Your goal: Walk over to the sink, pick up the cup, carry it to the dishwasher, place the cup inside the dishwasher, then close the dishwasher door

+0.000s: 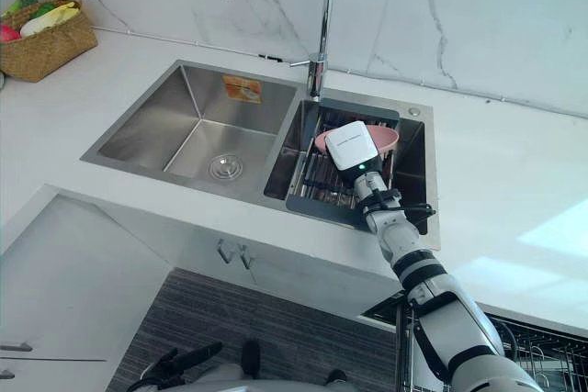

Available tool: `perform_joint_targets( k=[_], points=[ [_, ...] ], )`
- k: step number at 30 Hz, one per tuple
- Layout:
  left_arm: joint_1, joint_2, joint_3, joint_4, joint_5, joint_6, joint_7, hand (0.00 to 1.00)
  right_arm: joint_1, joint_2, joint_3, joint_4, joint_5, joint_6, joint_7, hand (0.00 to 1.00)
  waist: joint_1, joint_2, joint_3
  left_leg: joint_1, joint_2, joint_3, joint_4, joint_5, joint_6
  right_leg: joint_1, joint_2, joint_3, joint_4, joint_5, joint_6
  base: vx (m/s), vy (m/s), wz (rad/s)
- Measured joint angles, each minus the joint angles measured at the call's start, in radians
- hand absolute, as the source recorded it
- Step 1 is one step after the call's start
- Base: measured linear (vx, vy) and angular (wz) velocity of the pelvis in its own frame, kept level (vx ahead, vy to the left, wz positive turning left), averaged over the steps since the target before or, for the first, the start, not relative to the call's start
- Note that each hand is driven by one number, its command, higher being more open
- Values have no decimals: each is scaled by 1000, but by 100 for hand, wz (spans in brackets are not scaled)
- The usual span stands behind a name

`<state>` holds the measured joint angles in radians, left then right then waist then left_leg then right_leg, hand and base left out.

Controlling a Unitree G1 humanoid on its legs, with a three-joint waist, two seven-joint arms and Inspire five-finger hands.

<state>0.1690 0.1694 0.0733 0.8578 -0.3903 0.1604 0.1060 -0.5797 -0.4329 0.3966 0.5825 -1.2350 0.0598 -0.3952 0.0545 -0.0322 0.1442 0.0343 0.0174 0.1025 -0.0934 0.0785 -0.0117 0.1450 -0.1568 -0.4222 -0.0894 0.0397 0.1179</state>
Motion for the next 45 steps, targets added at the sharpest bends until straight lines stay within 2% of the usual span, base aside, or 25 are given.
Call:
perform_joint_targets(
  k=[3, 7, 10, 12, 13, 16, 18, 19, 20, 21, 22, 23, 24, 25, 26, 27, 28, 29, 30, 33, 38, 40, 42, 43, 45],
  points=[
    [1, 0, 0, -3, 0, 0, 0, 100, 34, -7, -50, -112, 77, -6, -1, 0, -14, 0, 0, 0, 1, 15, 1, -1, 0, -6, 0, 12, 1, 1, 0, 5, 7, -11],
    [6, 1, 1, -56, 1, 0, -9, 100, 140, -51, -207, -338, 185, -15, -3, 0, -25, 0, 0, 6, 3, 26, 5, -1, 1, -4, 0, 22, 4, 1, 0, 16, 8, -6],
    [18, 0, 9, -82, 46, 1, -54, 100, 215, -92, -329, -492, 272, -27, -5, 0, -36, 4, -5, 34, 10, 69, 5, -9, -1, -2, 6, 71, 5, 3, -2, -3, 4, -45],
    [53, -1, 14, -103, 74, 1, -89, 100, 245, -102, -367, -557, 304, -48, -6, 0, -43, 8, -18, 58, 17, 93, 6, -28, -10, -20, 18, 147, 7, 10, -10, 29, -4, -110],
    [79, -5, 16, -114, 75, 0, -106, 100, 265, -113, -382, -587, 309, -70, -7, 0, -40, 11, -36, 67, 18, 83, 10, -43, -15, -53, 27, 217, 12, 18, -17, 61, -4, -168],
    [88, -10, 14, -108, 97, 11, -159, 100, 325, -153, -444, -623, 311, -124, -7, 0, -49, 13, -43, 73, 32, 102, 49, -101, -18, -108, 43, 361, 14, 51, -21, 52, 3, -151],
    [84, -11, 17, -100, 99, 6, -201, 100, 380, -160, -488, -625, 315, -118, -3, 0, -59, 10, -42, 90, 32, 154, 68, -126, -14, -128, 54, 410, 22, 64, -19, -14, 29, -118],
    [90, -12, 20, -79, 112, -18, -233, 100, 411, -157, -504, -621, 324, -113, -2, 0, -55, 2, -38, 106, 31, 191, 98, -150, -11, -133, 57, 402, 23, 79, -28, -31, 44, -136],
    [107, -14, 33, -76, 137, -42, -243, 100, 419, -150, -505, -619, 335, -112, -5, 0, -52, -8, -37, 104, 32, 243, 141, -164, -1, -132, 43, 377, 2, 49, -58, -39, 43, -134],
    [108, -21, 38, -72, 148, -48, -240, 100, 426, -151, -510, -618, 337, -112, -11, 0, -51, 2, -39, 103, 42, 266, 153, -172, 8, -130, 28, 268, 1, 16, -100, -48, 56, -149],
    [120, -31, 45, -71, 156, -62, -229, 100, 426, -150, -512, -616, 339, -112, -17, 0, -37, 48, -55, 106, 89, 324, 157, -182, 16, -147, 6, 31, 64, -42, -192, -28, 56, -156],
    [128, -32, 59, -77, 153, -68, -211, 100, 419, -150, -508, -615, 339, -130, -23, 0, -22, 42, -47, 100, 106, 380, 200, -195, 4, -204, -71, -122, 278, -65, -227, -15, 56, -150],
    [131, -22, 66, -80, 152, -69, -199, 100, 420, -153, -508, -615, 339, -139, -23, 0, -25, 28, -42, 95, 107, 387, 235, -212, -1, -213, -106, -181, 362, -58, -245, 2, 32, -130],
    [131, -16, 95, -83, 151, -66, -183, 100, 414, -161, -507, -616, 339, -151, -23, 0, -18, 0, -38, 74, 103, 377, 303, -267, -8, -218, -110, -205, 380, -34, -214, -60, -16, -136],
    [132, -14, 108, -81, 145, -53, -170, 100, 404, -152, -504, -616, 339, -157, -29, 0, 8, 17, -52, 50, 126, 349, 296, -298, 8, -211, -31, -122, 233, 34, -170, -86, -50, -147],
    [132, -14, 118, -77, 136, -48, -168, 100, 405, -147, -500, -616, 339, -158, -35, 0, 15, 19, -54, 43, 138, 385, 289, -293, 10, -205, -14, -108, 194, 38, -176, -97, -74, -138],
    [119, -11, 125, -74, 134, -39, -157, 100, 406, -153, -493, -613, 338, -161, -40, 0, 6, 16, -55, 42, 150, 418, 286, -275, -7, -192, -12, -146, 250, -30, -171, -18, -52, -93],
    [112, 1, 126, -75, 134, -25, -148, 100, 407, -152, -491, -610, 339, -164, -40, 0, 1, 10, -54, 45, 149, 438, 288, -266, -14, -155, -12, -165, 220, -39, -138, 26, -60, -99],
    [93, 11, 126, -75, 130, 1, -136, 100, 408, -151, -491, -610, 339, -169, -40, 0, 4, -9, -53, 44, 144, 461, 299, -259, -23, -108, 1, -153, 117, 1, -72, 23, -73, -71],
    [32, 1, 126, -71, 93, 44, -126, 100, 471, -146, -496, -615, 339, -181, -27, 0, -22, 17, -37, 48, 157, 450, 302, -243, -43, -79, 34, -133, 48, 42, -74, -66, -85, -30],
    [-37, 0, 122, -50, 94, 49, -159, 100, 597, -82, -502, -631, 338, -184, 32, 0, -53, 24, -16, 54, 155, 419, 260, -225, -47, -74, 58, -133, 14, 59, -91, -98, 1, -5],
    [-65, -10, 114, -11, 92, 32, -176, 100, 599, -72, -502, -631, 338, -183, 36, 0, -56, 34, 14, 44, 151, 409, 260, -218, -43, -79, 53, -135, 17, 63, -92, -129, 84, 4],
    [-83, -38, 110, 33, 91, -19, -177, 100, 590, -71, -502, -621, 337, -181, 30, 0, -58, 48, 33, 6, 143, 388, 262, -209, -34, -118, 40, -150, 38, 62, -92, -115, 97, 26],
    [-93, -52, 87, 51, 91, -57, -177, 100, 564, -71, -502, -597, 336, -174, 15, 0, -59, 56, 64, -20, 134, 368, 262, -197, -25, -141, 27, -166, 57, 60, -94, -98, 93, 42],
    [-101, -66, 61, 53, 96, -84, -176, 100, 505, -71, -499, -544, 327, -150, 9, 0, -51, 67, 119, -61, 123, 344, 261, -181, -13, -181, 7, -185, 89, 58, -97, -122, 81, 42]
  ],
)
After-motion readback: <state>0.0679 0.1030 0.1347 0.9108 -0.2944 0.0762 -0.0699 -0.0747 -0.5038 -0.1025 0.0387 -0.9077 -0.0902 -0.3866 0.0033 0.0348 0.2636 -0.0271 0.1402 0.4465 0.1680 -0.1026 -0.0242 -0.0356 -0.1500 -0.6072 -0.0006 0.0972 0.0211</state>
